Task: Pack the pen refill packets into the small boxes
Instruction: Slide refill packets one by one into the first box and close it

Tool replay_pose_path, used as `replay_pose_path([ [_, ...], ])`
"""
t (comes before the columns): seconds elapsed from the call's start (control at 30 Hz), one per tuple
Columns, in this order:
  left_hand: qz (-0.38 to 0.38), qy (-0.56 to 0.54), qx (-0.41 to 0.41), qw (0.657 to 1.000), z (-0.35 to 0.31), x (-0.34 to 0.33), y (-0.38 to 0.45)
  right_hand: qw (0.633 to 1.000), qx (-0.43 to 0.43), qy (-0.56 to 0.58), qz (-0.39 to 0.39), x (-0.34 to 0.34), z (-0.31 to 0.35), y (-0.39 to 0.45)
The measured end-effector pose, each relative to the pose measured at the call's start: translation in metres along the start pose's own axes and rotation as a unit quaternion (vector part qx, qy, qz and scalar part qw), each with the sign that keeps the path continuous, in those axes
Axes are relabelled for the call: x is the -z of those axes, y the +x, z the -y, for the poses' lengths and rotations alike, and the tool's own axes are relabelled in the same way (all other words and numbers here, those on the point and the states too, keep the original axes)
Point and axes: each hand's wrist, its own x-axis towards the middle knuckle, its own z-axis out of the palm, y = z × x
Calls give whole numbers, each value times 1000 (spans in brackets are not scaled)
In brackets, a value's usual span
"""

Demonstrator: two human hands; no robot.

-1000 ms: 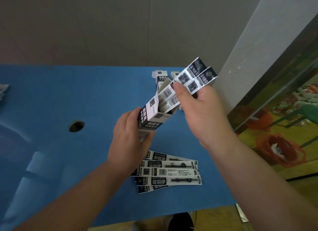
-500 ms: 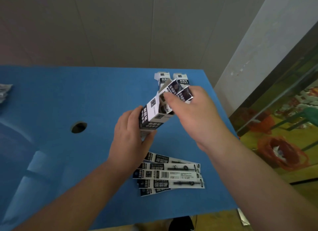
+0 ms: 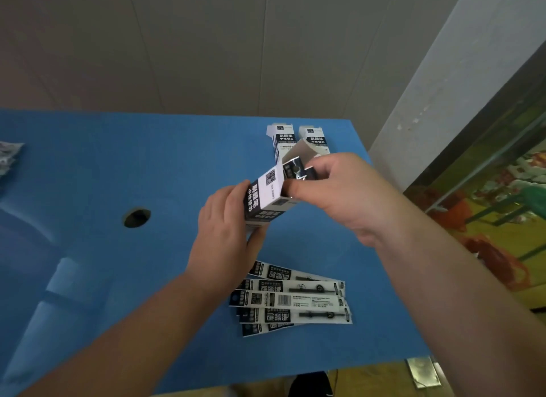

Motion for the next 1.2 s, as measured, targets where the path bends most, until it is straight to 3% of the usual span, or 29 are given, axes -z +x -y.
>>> replay_pose_path([
  [0.3,8,24,-8,1000,0,-1,-5,994,-36,-100,36,-3,5,11],
  [0.7,10,27,-11,1000,-2,-8,1,994,-46,-88,48,-5,4,20],
  [0.9,7,2,0,1000,1,-6,4,999,-42,0,33,5,-1,18],
  [1.07,13,-2,-5,1000,-6,-9,6,998,-40,-37,34,-5,-3,21],
  [1.2,26,-90,59,994,-6,-6,8,998,23,60,25,6,-4,22],
])
